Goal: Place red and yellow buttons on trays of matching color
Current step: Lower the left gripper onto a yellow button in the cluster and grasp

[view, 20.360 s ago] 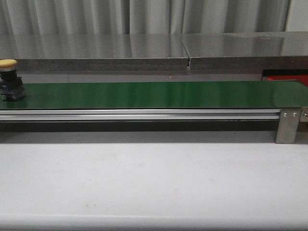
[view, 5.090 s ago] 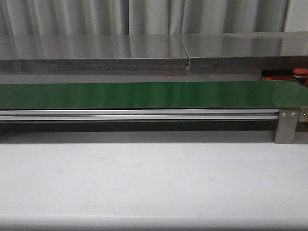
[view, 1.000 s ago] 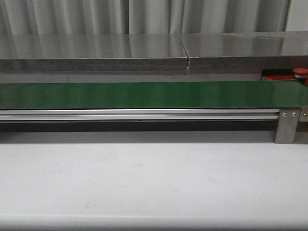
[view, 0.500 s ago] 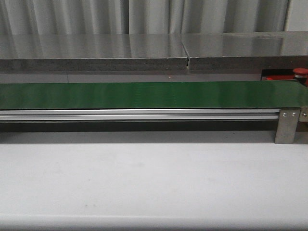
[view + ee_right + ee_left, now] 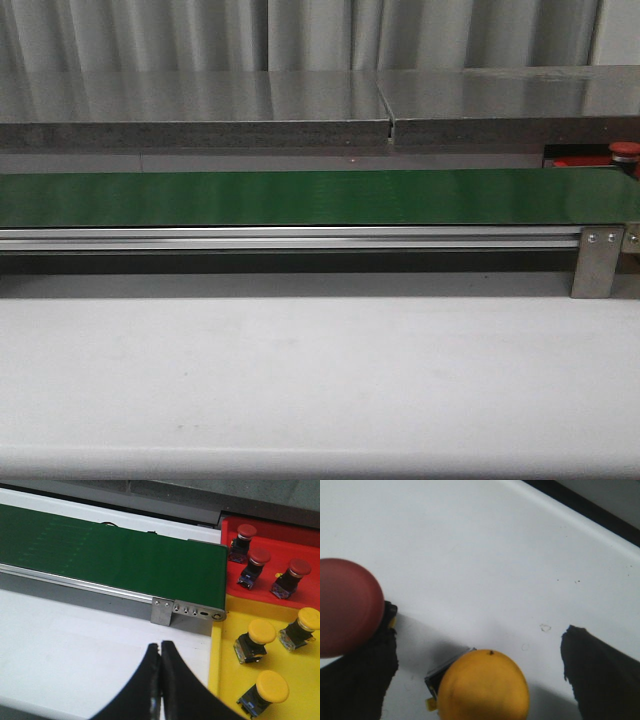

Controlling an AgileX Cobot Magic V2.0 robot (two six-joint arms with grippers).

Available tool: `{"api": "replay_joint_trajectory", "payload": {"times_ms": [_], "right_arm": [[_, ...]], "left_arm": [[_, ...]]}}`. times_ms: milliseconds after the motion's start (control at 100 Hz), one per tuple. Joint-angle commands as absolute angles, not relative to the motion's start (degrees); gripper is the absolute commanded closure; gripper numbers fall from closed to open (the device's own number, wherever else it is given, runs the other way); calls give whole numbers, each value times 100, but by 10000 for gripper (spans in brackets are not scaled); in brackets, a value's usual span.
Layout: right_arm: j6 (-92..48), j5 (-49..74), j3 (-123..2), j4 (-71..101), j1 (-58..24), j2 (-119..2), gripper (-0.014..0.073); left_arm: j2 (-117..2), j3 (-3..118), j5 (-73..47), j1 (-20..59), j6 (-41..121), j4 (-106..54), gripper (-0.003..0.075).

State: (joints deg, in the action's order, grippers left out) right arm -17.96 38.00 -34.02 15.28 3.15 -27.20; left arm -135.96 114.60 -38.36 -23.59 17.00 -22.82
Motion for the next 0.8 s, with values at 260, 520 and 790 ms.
{"api": "replay_joint_trajectory", "payload": {"times_ms": [260, 520, 790], "right_arm": [[-1809, 3375, -3550, 1579, 331, -2729, 661], [-1809, 3375, -3550, 1579, 331, -2729, 661], [-1809, 3375, -3550, 1579, 331, -2729, 661]], "left_arm": [[-13209, 11653, -3859, -2339, 1712, -2435, 442], [-13065, 11730, -4096, -2339, 1863, -2435, 692], [-12195, 11898, -4497, -2339, 1866, -2447, 739]]}}
